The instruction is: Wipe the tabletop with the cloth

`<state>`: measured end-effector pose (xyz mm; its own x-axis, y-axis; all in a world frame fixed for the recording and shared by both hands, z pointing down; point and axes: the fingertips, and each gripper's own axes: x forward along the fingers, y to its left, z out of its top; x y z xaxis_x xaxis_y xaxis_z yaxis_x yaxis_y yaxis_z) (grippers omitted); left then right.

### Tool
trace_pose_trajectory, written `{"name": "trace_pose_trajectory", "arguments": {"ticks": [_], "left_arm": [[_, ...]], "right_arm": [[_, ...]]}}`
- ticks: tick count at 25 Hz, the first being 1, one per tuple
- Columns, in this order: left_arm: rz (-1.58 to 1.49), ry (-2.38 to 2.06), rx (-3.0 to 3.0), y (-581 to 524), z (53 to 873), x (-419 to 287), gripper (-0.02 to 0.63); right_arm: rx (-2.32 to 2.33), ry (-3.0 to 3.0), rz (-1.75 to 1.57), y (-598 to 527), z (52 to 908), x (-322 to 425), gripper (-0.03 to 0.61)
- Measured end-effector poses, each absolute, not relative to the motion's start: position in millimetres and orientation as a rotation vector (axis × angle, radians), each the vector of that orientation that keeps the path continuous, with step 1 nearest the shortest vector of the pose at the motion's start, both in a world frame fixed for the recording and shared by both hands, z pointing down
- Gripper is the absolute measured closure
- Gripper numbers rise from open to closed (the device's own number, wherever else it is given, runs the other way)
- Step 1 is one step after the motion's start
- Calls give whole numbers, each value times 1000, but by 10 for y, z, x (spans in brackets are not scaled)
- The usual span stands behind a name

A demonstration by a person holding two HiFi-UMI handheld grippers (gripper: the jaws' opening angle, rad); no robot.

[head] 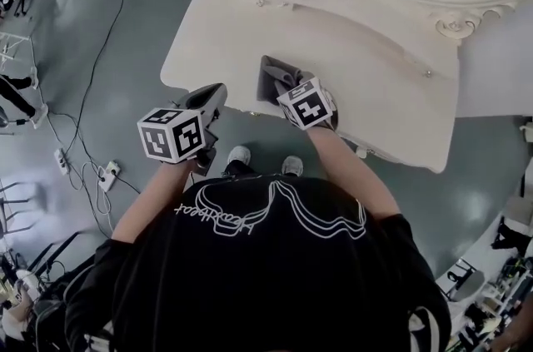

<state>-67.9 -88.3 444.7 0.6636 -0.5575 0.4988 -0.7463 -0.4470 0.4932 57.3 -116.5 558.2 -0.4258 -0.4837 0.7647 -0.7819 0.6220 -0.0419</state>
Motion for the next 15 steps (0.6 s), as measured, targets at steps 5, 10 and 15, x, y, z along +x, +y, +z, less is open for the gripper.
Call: {"name": "trace_pose_trajectory", "arguments": {"ticks": [5,10,15], "left_arm": [[365,-976,2183,-813,4442,-365,609],[382,-946,2202,-731,4434,-53,609],[392,-920,2221,-637,4422,246,609]], "right_arm": [[1013,-2088,536,-1057,5589,940,526],[1051,-2074,546,-941,5576,1297,526],[1091,-2059,561,-808,5576,1665,526]]}}
